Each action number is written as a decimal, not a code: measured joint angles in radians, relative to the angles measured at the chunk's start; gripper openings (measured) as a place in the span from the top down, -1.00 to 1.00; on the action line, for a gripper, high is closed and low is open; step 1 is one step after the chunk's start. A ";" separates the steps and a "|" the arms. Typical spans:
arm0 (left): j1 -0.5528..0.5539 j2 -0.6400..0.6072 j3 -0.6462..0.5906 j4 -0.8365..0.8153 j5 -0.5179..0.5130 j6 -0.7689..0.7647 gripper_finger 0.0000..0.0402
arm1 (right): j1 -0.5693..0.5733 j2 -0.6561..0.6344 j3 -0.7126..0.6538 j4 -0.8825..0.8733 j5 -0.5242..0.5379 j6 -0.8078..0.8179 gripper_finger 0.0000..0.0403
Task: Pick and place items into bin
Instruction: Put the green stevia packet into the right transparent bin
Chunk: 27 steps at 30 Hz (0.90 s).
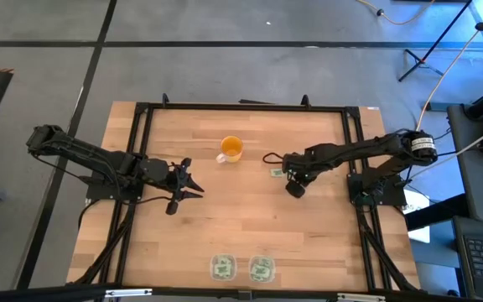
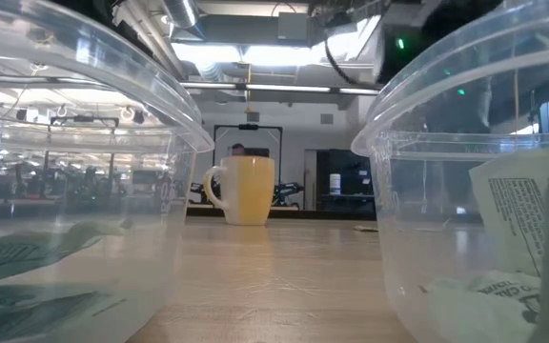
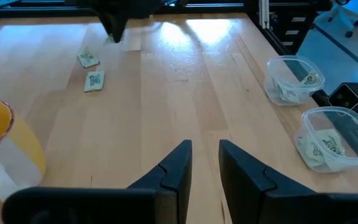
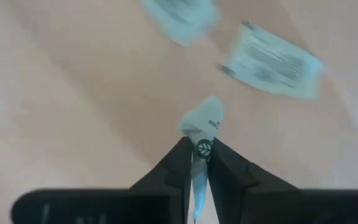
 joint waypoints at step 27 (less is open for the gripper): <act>0.000 0.000 0.000 0.018 0.001 0.001 0.63 | 0.615 0.032 0.131 1.082 0.004 -0.133 0.74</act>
